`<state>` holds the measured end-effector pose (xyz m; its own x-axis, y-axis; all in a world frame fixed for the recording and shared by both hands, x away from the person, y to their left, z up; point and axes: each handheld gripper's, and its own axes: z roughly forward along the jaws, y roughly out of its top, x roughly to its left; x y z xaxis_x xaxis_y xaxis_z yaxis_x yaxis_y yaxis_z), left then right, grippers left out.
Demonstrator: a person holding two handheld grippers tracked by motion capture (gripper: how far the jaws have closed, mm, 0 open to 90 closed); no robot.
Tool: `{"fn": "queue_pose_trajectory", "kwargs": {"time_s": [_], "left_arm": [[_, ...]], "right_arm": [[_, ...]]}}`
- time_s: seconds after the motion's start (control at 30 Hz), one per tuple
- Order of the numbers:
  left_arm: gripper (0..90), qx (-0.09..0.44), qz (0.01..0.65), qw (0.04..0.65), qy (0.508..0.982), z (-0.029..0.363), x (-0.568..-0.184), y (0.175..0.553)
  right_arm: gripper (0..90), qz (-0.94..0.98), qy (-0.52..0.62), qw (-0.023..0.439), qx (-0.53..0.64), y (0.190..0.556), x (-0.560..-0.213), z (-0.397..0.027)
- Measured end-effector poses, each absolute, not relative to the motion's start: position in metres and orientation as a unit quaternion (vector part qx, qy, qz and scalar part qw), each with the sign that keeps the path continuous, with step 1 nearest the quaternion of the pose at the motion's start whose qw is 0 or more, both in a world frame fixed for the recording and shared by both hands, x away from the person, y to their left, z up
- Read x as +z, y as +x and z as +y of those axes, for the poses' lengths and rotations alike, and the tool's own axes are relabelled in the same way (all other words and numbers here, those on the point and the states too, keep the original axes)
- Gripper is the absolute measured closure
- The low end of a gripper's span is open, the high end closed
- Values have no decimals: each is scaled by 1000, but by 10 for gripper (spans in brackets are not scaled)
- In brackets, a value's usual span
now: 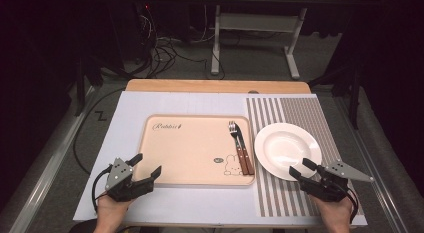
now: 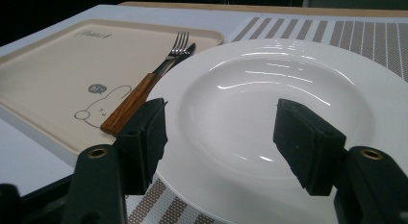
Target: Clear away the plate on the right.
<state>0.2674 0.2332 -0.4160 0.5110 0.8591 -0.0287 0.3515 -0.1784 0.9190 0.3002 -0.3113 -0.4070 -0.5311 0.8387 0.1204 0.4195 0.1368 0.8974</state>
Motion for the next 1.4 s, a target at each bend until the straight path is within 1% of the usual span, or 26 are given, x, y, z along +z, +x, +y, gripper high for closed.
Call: {"fn": "queue_pose_trajectory", "kwargs": {"time_s": [0.23,0.37,0.57,0.7,0.87,1.03,1.2,1.33,1.4], "left_arm": [[248,262,417,486,722,234,-416,267],[248,262,416,482,725,234,-416,267],[250,264,416,481,725,234,-415,267],[251,264,417,481,725,234,-415,267],[250,269,419,480,722,234,-414,266],[248,272,423,477,720,235,-415,268],[248,273,424,477,720,235,-415,268],[248,272,423,475,722,235,-415,268],[248,272,423,474,723,234,-416,269]], "right_arm": [[370,717,446,213,492,305,-406,-314],[391,716,459,210,482,308,-404,-316],[390,710,470,211,480,312,-403,-320],[352,704,471,215,487,313,-403,-323],[324,692,493,200,488,319,-406,-328],[312,691,503,199,479,322,-403,-332],[295,686,511,215,470,323,-400,-334],[282,686,513,207,474,324,-401,-337],[284,686,515,211,469,326,-401,-339]]}}
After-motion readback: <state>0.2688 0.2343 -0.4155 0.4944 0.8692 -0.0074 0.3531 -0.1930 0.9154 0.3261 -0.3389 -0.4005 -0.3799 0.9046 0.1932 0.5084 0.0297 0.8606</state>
